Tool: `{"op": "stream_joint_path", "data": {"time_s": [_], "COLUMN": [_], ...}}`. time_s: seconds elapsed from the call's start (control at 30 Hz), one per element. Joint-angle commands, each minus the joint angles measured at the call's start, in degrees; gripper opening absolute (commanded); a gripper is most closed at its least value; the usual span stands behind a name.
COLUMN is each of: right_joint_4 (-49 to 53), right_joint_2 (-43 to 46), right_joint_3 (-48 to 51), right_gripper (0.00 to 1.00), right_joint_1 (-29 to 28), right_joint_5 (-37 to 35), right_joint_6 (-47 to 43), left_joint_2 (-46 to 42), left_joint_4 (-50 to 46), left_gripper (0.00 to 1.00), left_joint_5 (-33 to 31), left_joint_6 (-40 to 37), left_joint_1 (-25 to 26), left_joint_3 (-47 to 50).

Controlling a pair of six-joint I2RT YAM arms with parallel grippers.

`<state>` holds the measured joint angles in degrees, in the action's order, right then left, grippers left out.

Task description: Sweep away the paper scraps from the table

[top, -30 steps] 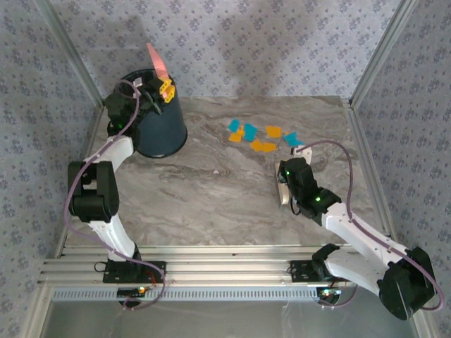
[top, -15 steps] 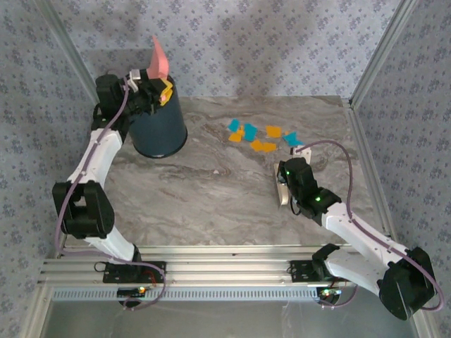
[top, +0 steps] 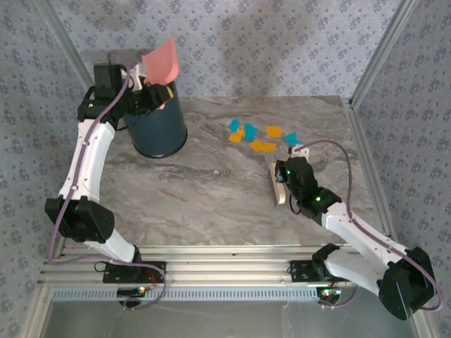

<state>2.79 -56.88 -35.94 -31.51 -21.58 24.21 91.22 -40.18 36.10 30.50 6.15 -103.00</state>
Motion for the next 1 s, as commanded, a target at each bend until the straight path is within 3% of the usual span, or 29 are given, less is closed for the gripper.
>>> {"op": "stream_joint_path", "data": {"time_s": [0.0,0.33,0.67,0.97], "right_joint_4": [-4.31,-14.55,-21.68,-23.14], "right_joint_2": [-0.53,-5.38,-19.66,-35.47], "right_joint_3": [-2.25,-4.29,-14.20,-27.64], "right_gripper": [0.00,0.00,0.00,0.00], "right_joint_1": [1.34,7.42,12.05,14.19], "right_joint_5": [4.48,17.02,23.90,26.78], "right_joint_6": [0.81,2.91,6.86,11.36], "left_joint_2": [-1.45,-2.77,-6.63,-8.56], "left_joint_4": [-12.15,-19.31,-15.21,-10.70], "left_gripper": [0.00,0.00,0.00,0.00], "left_joint_5": [-7.66,-20.08,-32.02,-34.88], "left_joint_6": [-13.66,-28.80,-37.13,-42.73], "left_joint_1": [2.61,11.83,21.13,24.06], "left_joint_3": [-2.47,1.93,15.73,25.29]}}
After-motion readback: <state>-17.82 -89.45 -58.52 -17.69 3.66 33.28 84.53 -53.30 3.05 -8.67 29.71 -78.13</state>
